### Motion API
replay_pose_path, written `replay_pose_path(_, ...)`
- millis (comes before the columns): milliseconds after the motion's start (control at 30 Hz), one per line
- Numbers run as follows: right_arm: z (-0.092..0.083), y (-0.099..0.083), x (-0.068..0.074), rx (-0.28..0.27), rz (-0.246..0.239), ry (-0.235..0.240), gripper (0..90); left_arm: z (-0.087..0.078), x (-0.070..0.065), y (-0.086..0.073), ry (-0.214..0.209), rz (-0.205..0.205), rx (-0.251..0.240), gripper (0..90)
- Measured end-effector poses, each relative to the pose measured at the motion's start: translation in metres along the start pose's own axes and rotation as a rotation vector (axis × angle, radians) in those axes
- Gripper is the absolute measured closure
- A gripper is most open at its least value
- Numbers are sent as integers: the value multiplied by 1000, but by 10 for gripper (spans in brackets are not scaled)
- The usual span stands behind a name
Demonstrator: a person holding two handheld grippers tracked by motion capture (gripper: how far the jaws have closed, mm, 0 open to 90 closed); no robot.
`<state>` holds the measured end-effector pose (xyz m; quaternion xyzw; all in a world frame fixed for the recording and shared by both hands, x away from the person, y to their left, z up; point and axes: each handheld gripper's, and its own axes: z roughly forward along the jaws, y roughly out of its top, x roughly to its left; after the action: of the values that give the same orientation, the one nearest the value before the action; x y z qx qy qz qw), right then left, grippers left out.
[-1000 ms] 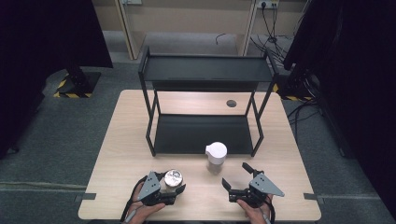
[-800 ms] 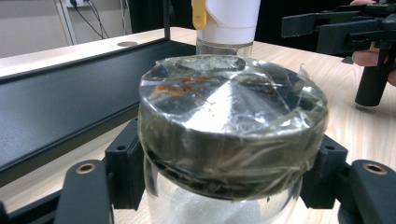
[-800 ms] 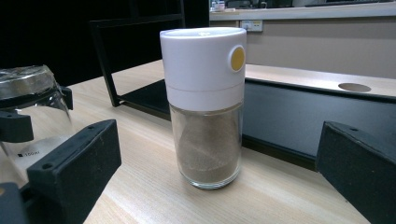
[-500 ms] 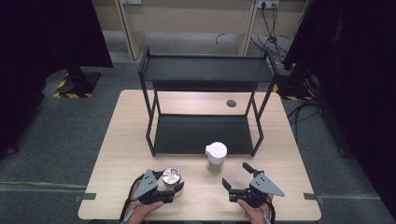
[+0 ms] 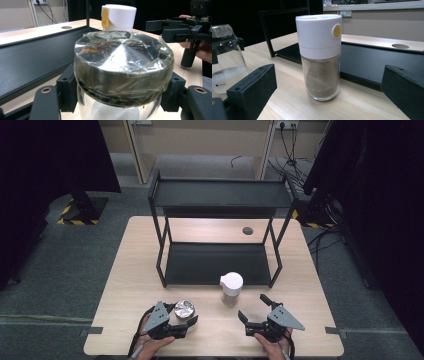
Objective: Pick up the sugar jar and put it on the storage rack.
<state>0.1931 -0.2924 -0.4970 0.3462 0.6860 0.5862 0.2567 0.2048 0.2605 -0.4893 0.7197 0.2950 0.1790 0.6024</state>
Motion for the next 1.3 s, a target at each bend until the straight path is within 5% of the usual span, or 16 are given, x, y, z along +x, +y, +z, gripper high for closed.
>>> replay_pose_path(633, 0, 0, -1, -1, 9, 3, 7, -1, 12, 36, 2, -25, -28, 313)
replay_pose_path(767, 0, -1, -1, -2, 10, 4, 7, 0, 19, 47, -18, -69, -24, 313)
replay_pose_path(1300, 1, -1, -2, -2, 14, 6, 7, -1, 32, 99, 11, 1, -61, 313)
